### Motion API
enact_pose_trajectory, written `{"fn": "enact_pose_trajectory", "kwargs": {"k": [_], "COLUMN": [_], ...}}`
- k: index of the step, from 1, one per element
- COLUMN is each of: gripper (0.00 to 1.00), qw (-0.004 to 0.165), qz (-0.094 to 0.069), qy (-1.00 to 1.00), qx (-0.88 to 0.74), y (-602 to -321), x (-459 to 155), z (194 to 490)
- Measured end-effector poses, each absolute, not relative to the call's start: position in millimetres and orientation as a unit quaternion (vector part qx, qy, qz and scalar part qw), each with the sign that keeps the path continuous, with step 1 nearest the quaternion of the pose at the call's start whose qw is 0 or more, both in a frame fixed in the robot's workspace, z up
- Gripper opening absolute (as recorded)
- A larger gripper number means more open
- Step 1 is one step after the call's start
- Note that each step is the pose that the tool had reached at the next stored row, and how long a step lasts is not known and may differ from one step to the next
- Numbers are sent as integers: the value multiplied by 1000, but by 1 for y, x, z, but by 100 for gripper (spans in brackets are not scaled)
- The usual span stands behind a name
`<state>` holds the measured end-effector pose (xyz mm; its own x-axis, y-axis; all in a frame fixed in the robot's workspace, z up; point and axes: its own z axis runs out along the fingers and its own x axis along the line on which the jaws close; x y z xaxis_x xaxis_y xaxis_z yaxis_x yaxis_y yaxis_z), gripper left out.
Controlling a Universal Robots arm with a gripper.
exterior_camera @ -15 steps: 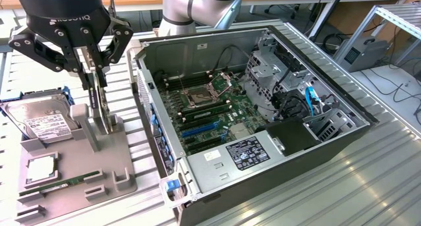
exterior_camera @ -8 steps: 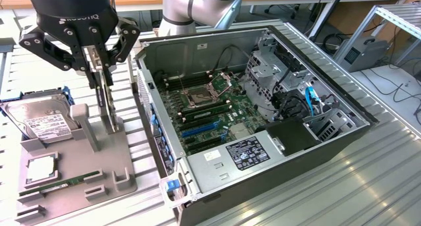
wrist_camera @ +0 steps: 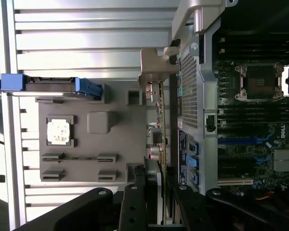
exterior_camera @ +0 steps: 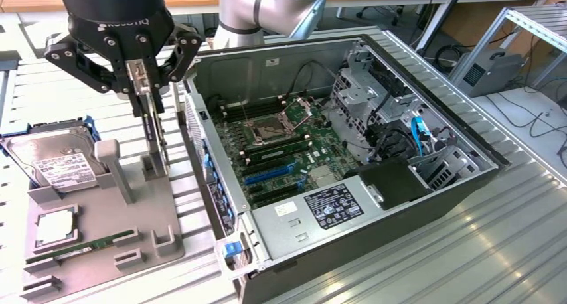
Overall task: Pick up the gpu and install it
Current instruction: 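Pick up the gpu and move the gpu toward the slot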
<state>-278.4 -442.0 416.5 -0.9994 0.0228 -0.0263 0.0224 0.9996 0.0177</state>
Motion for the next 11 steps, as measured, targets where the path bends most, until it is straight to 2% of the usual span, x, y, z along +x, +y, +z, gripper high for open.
{"fn": "enact_pose_trajectory", "kwargs": {"k": [11], "gripper": [27], "qw": [13], "qz": [9], "qy": [1000], "qx": [11], "y": [-441], "x": [-259], "z": [416]}}
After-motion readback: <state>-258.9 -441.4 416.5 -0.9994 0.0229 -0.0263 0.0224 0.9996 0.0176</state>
